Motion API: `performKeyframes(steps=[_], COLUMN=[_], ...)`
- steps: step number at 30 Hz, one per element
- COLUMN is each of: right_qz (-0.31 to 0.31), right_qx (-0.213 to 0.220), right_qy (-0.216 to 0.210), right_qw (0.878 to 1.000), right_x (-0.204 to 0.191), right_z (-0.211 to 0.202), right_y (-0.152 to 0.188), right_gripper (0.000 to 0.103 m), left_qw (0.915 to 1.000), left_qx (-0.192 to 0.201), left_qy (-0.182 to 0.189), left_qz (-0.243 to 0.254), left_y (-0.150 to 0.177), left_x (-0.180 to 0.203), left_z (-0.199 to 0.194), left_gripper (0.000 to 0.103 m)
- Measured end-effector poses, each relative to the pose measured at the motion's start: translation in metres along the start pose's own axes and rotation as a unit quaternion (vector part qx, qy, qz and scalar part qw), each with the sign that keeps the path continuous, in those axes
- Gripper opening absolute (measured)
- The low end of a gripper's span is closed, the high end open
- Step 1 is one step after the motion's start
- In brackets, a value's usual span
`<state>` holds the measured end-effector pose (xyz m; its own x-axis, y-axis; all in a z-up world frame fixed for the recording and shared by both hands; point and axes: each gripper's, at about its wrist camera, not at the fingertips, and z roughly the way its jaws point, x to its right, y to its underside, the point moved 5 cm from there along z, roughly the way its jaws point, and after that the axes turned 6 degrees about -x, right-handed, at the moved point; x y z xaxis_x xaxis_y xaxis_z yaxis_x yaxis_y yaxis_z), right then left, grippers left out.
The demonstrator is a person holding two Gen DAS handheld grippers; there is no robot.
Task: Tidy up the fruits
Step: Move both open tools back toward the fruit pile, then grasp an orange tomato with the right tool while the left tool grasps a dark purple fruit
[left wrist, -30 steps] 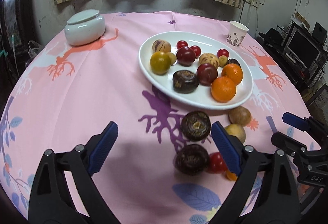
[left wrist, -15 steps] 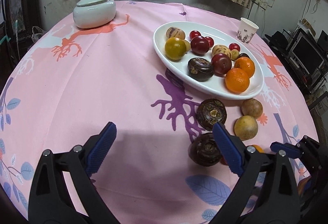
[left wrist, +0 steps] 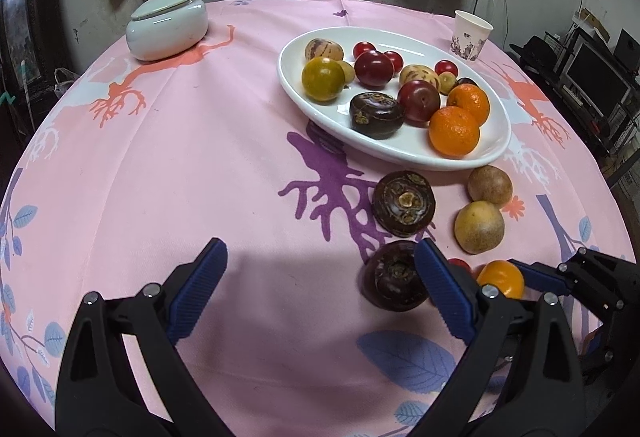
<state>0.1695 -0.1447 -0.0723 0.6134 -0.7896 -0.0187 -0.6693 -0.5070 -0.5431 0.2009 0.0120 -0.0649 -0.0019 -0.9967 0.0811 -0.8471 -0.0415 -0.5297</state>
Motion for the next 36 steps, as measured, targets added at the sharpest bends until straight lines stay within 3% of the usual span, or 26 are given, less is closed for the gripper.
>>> performKeyframes(steps=[7, 12, 16, 20, 25, 31, 33, 35, 36], right_qz=[0.021, 0.034, 0.027, 0.02, 0.016, 0.012, 0.011, 0.011, 0.01], right_qx=[0.005, -0.001, 0.0, 0.004, -0.002, -0.005, -0.004, -0.005, -0.006], right_qy=[0.012, 0.012, 0.009, 0.005, 0.009, 0.005, 0.005, 0.004, 0.003], right_qw=[1.0, 0.999, 1.0, 1.0, 1.0, 1.0, 1.0, 1.0, 1.0], right_x=[0.017, 0.027, 0.024, 0.021, 0.018, 0.015, 0.015, 0.015, 0.014], right_z=[-0.017, -0.017, -0.019, -0.022, -0.02, -0.02, -0.02, -0.019, -0.019], right_y=[0.0, 0.001, 0.001, 0.001, 0.001, 0.002, 0.002, 0.002, 0.002], right_gripper=[0.044, 0.044, 0.044, 0.044, 0.044, 0.044, 0.044, 0.044, 0.044], left_qw=[0.9974, 0.9965, 0.9909, 0.9895, 0.9872, 0.9842, 0.9844, 0.9852, 0.9854], left_qx=[0.003, -0.008, -0.002, -0.005, -0.01, -0.026, -0.01, -0.006, -0.007], left_qy=[-0.04, -0.014, -0.04, -0.031, -0.019, -0.017, -0.012, 0.008, 0.025], left_qz=[0.06, 0.082, 0.128, 0.141, 0.158, 0.174, 0.175, 0.171, 0.168], left_y=[0.0, 0.005, 0.011, 0.014, 0.019, 0.028, 0.026, 0.024, 0.024], left_x=[0.004, 0.008, 0.021, 0.027, 0.035, 0.043, 0.046, 0.049, 0.051], left_z=[-0.008, -0.007, -0.007, -0.006, -0.002, 0.013, 0.013, 0.014, 0.015], left_gripper=[0.096, 0.096, 0.096, 0.094, 0.077, 0.077, 0.074, 0.049, 0.044])
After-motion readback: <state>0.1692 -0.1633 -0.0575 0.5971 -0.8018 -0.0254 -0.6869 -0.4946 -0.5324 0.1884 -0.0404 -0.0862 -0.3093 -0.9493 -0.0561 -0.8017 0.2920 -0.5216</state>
